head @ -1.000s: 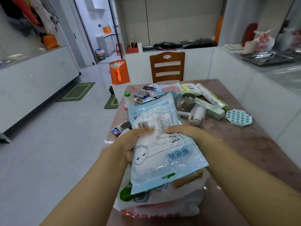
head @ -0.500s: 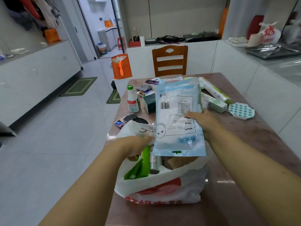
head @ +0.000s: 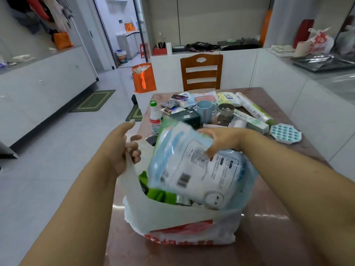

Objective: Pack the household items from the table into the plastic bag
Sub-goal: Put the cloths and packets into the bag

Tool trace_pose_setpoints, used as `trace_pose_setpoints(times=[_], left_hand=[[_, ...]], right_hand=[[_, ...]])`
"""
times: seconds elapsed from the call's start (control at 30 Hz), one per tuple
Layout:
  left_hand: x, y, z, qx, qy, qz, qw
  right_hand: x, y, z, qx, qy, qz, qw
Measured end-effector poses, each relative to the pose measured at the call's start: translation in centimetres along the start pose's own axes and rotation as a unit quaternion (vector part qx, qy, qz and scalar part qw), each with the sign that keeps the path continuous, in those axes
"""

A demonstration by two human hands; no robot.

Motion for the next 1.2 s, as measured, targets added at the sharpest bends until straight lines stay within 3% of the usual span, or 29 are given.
trace_pose_setpoints(times=[0.13, 0.2, 0.27, 0.37, 0.4, 0.47, 0.53, 0.63, 0.73, 0.9, 1.07, 1.2], left_hand=[[-1.5, -0.2, -0.2, 0.016, -0.05, -0.003, 0.999], [-1.7, -0.4, -0.2, 0.019, -0.063, -0.002, 0.998], [-1.5, -0.3, -0.2, 0.014, -0.067, -0.01, 0.998], [-1.2, -0.2, -0.2, 0.009, -0.073, -0.025, 0.997], [-1.2, -0.1, -0.2, 0.006, -0.08, -0.032, 0.996], [-1.1, 0.4, -0.3, -0.008, -0.111, -0.057, 0.992], [-1.0, 1.3, -0.6, -0.021, -0.151, -0.078, 0.985], [-0.9, 2.5, -1.1, -0.007, -0.163, -0.044, 0.986], [-0.7, 2.6, -0.9, 0.029, -0.111, 0.09, 0.989], [1.5, 3.9, -0.3, 0.062, 0.021, 0.31, 0.949], [4.5, 6.7, 3.4, 0.048, 0.089, 0.356, 0.929], [6.1, 5.7, 9.7, 0.063, 0.091, 0.28, 0.954]], right_hand=[[-2.9, -0.6, 3.3, -0.173, -0.166, -0.178, 0.954], [-4.0, -0.4, 4.5, -0.218, -0.129, -0.291, 0.923], [-4.2, -0.8, 4.6, -0.207, 0.01, -0.341, 0.917], [-6.2, -1.2, 4.1, -0.091, 0.193, -0.326, 0.921], [-7.7, -0.9, 4.4, -0.052, 0.193, -0.323, 0.925], [-10.7, 0.0, 5.7, -0.041, 0.114, -0.311, 0.943], [-12.0, 0.8, 7.1, -0.11, 0.05, -0.319, 0.94], [-10.9, 0.5, 8.2, -0.154, 0.035, -0.319, 0.934], [-9.9, -0.7, 7.7, -0.123, 0.062, -0.278, 0.951], [-6.6, -3.3, 5.2, -0.059, 0.172, -0.239, 0.954], [-0.8, -5.2, 4.5, -0.055, 0.236, -0.173, 0.955], [4.9, -5.3, 7.5, -0.07, 0.241, -0.06, 0.966]])
Point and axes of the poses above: each hand's wrist, its own z-axis towards the middle knuckle, its own x-axis out of the back of the hand, y = z × x, the point moved 2 cm from there along z, towards the middle knuckle, and after that the axes turned 15 degrees about -y, right-handed, at the moved point
